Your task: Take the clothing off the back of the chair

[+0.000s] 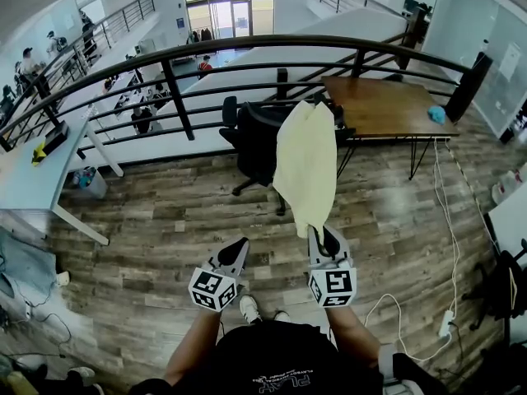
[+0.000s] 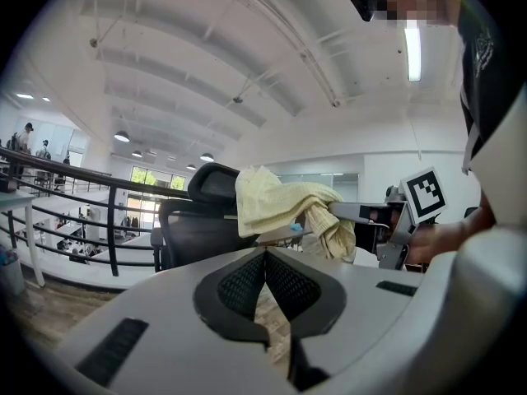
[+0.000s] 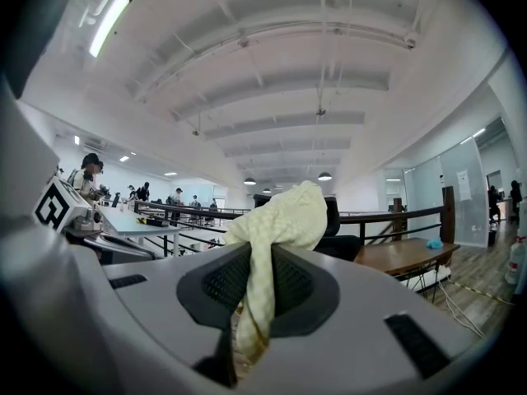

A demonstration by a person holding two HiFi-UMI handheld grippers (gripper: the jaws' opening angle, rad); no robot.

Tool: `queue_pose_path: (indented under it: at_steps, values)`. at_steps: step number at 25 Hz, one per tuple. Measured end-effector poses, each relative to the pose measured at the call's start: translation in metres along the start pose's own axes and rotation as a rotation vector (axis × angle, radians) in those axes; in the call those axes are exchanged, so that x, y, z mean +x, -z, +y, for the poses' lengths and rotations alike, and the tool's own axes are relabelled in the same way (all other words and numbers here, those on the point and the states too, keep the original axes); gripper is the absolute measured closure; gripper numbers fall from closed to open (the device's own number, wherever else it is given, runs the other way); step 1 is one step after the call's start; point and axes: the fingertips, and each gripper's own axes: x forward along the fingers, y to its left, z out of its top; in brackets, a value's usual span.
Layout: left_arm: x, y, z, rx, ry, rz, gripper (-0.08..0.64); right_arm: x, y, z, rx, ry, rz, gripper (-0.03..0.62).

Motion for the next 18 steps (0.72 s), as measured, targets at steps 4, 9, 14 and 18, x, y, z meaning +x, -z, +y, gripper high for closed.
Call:
queue_pose_path:
  at_steps: [4,9,14,18]
  values:
    - [0.002,-0.002,-0.001,0.007,0.007,0.002,0.546,0.002,-0.001,-0.002,-0.001,0.001,-0.003,0.529]
    - [0.002,-0.002,0.001,0.007,0.004,0.004,0.546,0.007,0.002,-0.007,0.007,0.009,0.013,0.529]
    - [0.004,0.001,0.008,0.001,0.001,0.004,0.546,0.017,0.022,-0.012,0.029,0.013,0.061,0.529]
    - [0.005,0.001,0.016,-0.005,-0.007,0.007,0.546,0.024,0.029,-0.018,0.041,0.024,0.080,0.529]
